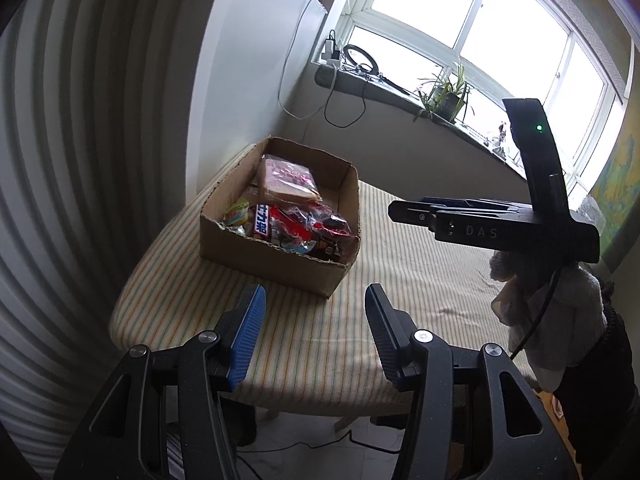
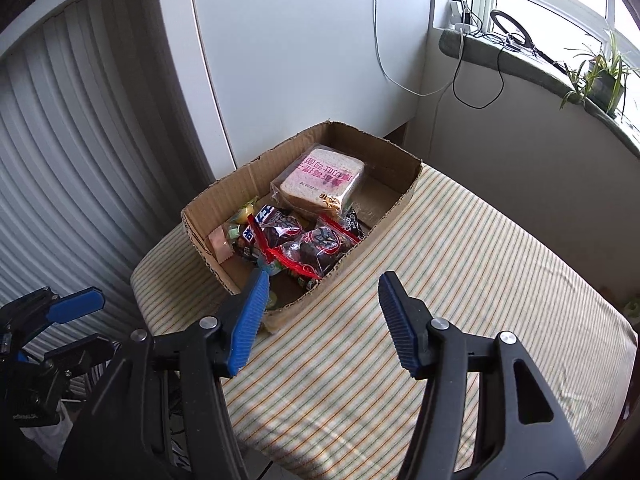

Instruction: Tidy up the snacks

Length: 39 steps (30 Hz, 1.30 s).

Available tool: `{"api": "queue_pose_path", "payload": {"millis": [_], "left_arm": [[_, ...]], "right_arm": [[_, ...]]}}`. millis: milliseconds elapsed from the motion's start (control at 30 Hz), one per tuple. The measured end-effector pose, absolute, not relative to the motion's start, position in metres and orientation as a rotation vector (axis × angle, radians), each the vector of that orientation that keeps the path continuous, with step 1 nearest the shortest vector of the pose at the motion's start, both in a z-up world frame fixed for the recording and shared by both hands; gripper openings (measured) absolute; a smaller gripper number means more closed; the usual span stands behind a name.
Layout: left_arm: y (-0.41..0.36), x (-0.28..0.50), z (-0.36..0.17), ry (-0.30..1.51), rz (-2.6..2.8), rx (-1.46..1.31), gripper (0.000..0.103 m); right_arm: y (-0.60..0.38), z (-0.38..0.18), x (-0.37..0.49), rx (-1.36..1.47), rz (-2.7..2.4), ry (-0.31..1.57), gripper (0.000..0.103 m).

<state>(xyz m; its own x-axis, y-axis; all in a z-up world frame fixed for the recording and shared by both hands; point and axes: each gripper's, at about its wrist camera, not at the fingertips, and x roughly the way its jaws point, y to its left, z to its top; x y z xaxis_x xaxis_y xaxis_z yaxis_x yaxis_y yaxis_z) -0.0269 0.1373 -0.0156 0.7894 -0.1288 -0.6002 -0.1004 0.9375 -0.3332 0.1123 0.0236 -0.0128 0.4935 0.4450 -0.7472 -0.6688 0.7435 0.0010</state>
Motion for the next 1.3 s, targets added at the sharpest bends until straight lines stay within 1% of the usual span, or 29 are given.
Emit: {"api": "queue_pose_path", "payload": {"millis": [33,67,100,200,233,267,333,367,433,467,500,833,1300], "left_arm": [[0.135,-0.027,-0.015,0.665,-0.011,-0.356,0.055],[0.133,-0.026,-0.015,0.663,-0.003,-0.349,0.064],[0.131,-0.026,-0.014,0.657,0.007,-0.341,0.066],[0.126,-0.025,-0.012,0.646,0.031,-0.316,0.066],[0.125,-0.025,-0.012,0.643,0.041,-0.309,0.068],[0.123,-0.024,-0.012,0.639,0.050,-0.302,0.074],[0.121,-0.024,-0.011,0.628,0.075,-0.286,0.080],[0.119,-0.023,-0.011,0.624,0.090,-0.275,0.080],[0.117,-0.021,-0.010,0.620,0.122,-0.255,0.081],[0.117,-0.019,-0.010,0.620,0.133,-0.249,0.082],[0.117,-0.018,-0.011,0.619,0.141,-0.248,0.082],[0.113,-0.010,-0.014,0.628,0.208,-0.242,0.083],[0.099,-0.002,-0.016,0.657,0.202,-0.238,0.084]], "right_arm": [[0.019,-0.012,0.110,-0.297,0.689,0.800,0.064],[0.015,-0.011,0.107,-0.288,0.685,0.791,0.072],[0.011,-0.010,0.104,-0.281,0.681,0.778,0.075],[-0.001,-0.010,0.096,-0.269,0.675,0.763,0.076],[-0.004,-0.010,0.094,-0.265,0.669,0.760,0.076],[-0.008,-0.010,0.092,-0.262,0.664,0.756,0.076],[-0.015,-0.009,0.087,-0.251,0.655,0.747,0.076],[-0.019,-0.009,0.085,-0.244,0.650,0.744,0.077],[-0.026,-0.009,0.081,-0.226,0.638,0.730,0.085],[-0.030,-0.009,0.079,-0.216,0.632,0.721,0.088],[-0.034,-0.009,0.077,-0.211,0.622,0.715,0.089],[-0.057,-0.022,0.061,-0.186,0.557,0.685,0.090],[-0.078,-0.032,0.055,-0.162,0.539,0.695,0.090]]}}
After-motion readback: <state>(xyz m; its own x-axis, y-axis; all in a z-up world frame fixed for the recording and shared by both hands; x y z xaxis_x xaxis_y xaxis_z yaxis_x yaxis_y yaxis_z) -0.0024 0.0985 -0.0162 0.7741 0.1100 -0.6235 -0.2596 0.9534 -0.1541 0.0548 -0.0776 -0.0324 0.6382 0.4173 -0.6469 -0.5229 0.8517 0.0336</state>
